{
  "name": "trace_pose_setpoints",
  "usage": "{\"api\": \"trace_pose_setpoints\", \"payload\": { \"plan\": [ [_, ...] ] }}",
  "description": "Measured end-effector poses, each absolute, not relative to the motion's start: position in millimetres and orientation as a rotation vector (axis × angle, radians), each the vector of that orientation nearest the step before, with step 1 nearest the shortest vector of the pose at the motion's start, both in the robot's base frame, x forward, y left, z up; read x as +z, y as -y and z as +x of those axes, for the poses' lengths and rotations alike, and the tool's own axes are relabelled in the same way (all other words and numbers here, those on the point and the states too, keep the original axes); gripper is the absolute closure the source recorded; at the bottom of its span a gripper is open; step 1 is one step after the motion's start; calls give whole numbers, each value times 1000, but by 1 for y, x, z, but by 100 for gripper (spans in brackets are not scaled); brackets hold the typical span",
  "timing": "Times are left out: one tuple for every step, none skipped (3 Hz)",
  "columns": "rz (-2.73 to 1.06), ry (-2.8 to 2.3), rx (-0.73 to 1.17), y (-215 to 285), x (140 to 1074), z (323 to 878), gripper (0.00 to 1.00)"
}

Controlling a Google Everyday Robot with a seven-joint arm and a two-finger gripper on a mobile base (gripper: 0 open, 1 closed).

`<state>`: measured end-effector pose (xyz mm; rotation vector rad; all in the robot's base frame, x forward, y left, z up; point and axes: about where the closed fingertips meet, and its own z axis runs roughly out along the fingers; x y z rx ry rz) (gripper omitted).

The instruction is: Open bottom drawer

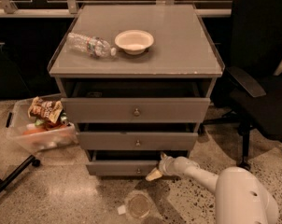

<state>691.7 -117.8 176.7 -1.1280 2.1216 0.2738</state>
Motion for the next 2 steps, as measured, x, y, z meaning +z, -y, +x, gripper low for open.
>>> {"api": "trace_pose_setpoints", "payload": {
  "plan": [
    [-1144,-2129,308,115,172,687,0],
    [-1236,-2173,348,105,171,671,0]
  ]
}}
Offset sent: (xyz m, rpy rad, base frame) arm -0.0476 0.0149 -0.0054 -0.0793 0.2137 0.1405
